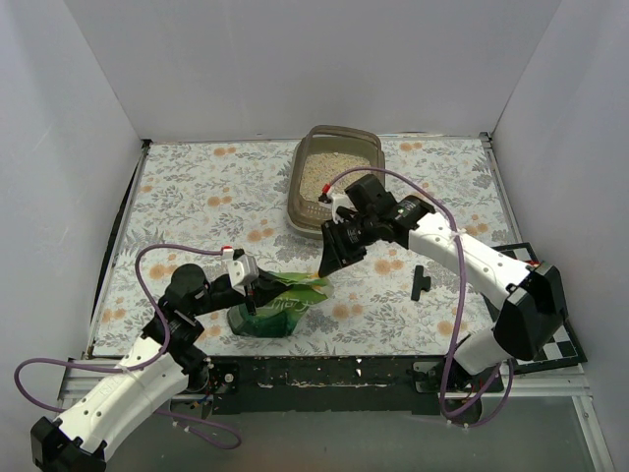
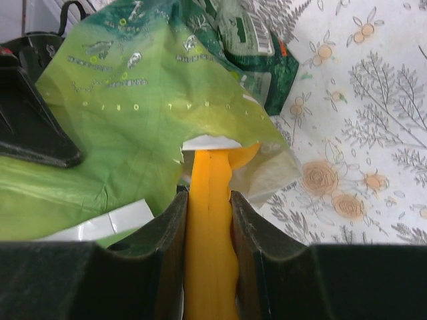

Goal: Fill the litter box with clean litter

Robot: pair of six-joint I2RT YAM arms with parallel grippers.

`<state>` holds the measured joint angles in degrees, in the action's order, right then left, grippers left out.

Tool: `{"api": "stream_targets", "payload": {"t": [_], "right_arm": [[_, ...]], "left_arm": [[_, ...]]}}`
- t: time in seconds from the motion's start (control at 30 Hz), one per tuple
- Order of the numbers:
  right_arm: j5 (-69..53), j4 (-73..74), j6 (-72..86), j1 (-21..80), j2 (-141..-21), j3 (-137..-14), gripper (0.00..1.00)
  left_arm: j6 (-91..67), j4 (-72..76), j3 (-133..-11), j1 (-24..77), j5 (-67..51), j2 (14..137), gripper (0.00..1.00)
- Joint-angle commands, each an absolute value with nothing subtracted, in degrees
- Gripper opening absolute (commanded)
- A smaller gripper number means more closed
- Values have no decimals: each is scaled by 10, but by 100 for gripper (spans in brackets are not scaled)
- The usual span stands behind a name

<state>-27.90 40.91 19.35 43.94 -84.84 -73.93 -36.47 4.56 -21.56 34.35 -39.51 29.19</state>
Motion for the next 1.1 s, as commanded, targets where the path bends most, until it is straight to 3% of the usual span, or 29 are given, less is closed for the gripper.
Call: {"api": "stream_targets", "payload": {"t": [0.0, 0.2, 0.5, 1.07], "right_arm": [[-272, 333, 196, 452, -919, -703, 1], [-313, 331, 187, 454, -944, -729, 1], [-266, 361, 176, 467, -962, -736, 1], [-620, -244, 437, 476, -1005, -481, 1]], "left_arm": [[-373, 57, -209, 348, -406, 287, 0], [-376, 53, -205, 347, -408, 277, 0], [-375, 61, -199, 349, -403, 271, 0], [-365, 59, -187, 349, -389, 269, 0]]}}
